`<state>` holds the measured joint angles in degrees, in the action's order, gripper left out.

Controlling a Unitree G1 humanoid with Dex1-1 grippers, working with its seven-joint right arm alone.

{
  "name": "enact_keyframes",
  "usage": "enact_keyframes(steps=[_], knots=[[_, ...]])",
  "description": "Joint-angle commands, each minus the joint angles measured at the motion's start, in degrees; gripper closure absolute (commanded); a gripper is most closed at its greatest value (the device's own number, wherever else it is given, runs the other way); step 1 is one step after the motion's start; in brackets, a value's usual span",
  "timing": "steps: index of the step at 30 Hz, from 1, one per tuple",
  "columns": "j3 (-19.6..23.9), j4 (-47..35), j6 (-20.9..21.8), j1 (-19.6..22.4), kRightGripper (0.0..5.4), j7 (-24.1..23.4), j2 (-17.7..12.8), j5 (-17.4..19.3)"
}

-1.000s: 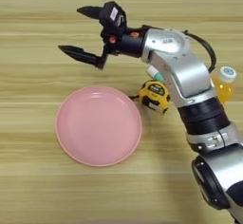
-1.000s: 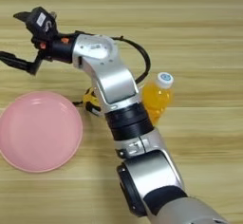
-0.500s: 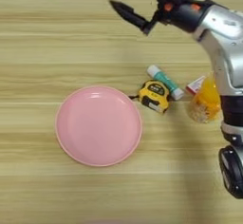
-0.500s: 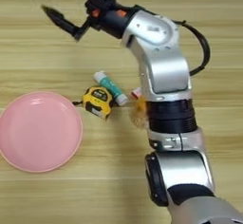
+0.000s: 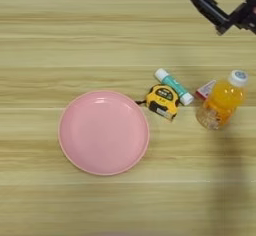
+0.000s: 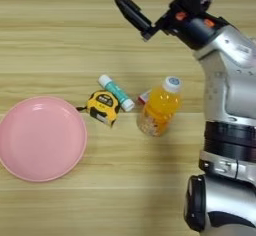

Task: Move the objects on the table

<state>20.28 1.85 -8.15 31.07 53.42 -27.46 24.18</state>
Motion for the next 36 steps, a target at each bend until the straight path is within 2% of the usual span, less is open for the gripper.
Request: enact_keyframes(steps=[1,4,7,11,19,25,34,36], knots=[[3.9,5.5,3.4,2.7,0.03,5.7,-6.4,4.4],[4.7,9.5,3.4,0.9,0.03,10.7,-9.2,5.7],[3.9,13.2,3.6,-1.0,0.03,14.9,-11.2,5.2],[2.7,16.6,5.1,-3.5,0.03,17.2,-12.0,3.7],[-0.8,18.3,7.1,-10.0,0.03,24.4,-13.4,1.8],[-2.1,20.5,9.2,-10.5,0.03,25.8,-13.9,0.3],[-5.1,29.8,17.2,-9.7,0.03,24.8,-13.2,-5.3],[-5.5,31.0,18.3,-9.5,0.27,24.8,-13.0,-5.8]])
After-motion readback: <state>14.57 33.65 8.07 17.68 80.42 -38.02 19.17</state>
